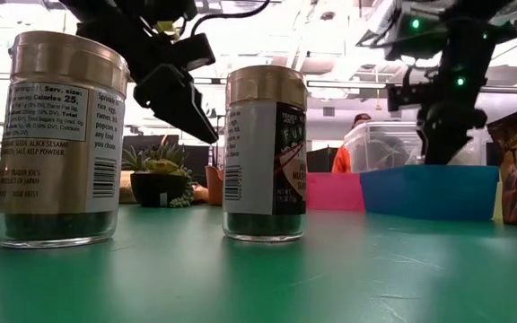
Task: Sort spices by type
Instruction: Put the brown seasoning bottle into the blue bin, then put the orange seasoning bag into the yellow bin
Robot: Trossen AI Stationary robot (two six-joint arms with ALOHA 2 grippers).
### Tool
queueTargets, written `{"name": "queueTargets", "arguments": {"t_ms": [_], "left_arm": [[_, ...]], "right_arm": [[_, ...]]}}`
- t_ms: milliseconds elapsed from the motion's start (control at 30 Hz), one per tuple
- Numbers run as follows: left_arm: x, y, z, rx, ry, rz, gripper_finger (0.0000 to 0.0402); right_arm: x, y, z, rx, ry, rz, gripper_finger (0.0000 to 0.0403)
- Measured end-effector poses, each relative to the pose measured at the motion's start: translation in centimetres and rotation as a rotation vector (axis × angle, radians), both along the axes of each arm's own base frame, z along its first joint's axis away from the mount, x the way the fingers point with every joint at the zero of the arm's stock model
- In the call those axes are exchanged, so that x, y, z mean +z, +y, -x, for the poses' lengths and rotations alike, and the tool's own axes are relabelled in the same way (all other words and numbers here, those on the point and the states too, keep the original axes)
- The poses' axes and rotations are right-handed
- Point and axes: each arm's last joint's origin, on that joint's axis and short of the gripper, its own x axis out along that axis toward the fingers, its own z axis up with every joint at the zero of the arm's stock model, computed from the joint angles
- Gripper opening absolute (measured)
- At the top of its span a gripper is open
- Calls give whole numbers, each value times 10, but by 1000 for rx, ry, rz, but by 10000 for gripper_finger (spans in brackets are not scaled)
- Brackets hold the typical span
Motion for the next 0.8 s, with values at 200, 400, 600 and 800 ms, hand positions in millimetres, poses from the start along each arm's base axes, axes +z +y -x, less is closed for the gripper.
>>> {"name": "queueTargets", "arguments": {"t_ms": [200, 400, 600, 800], "left_arm": [[8, 0, 4, 4, -32, 5, 274], [20, 0, 15, 6, -44, 7, 274], [35, -1, 29, 16, -75, 20, 274], [42, -2, 40, 41, -68, 57, 274]], "right_arm": [[-2, -6, 1, -27, -13, -10, 271], [14, -5, 3, -27, 7, -17, 295], [58, 5, -5, -55, -44, -37, 296], [95, 25, 1, -349, 52, -109, 296]]}}
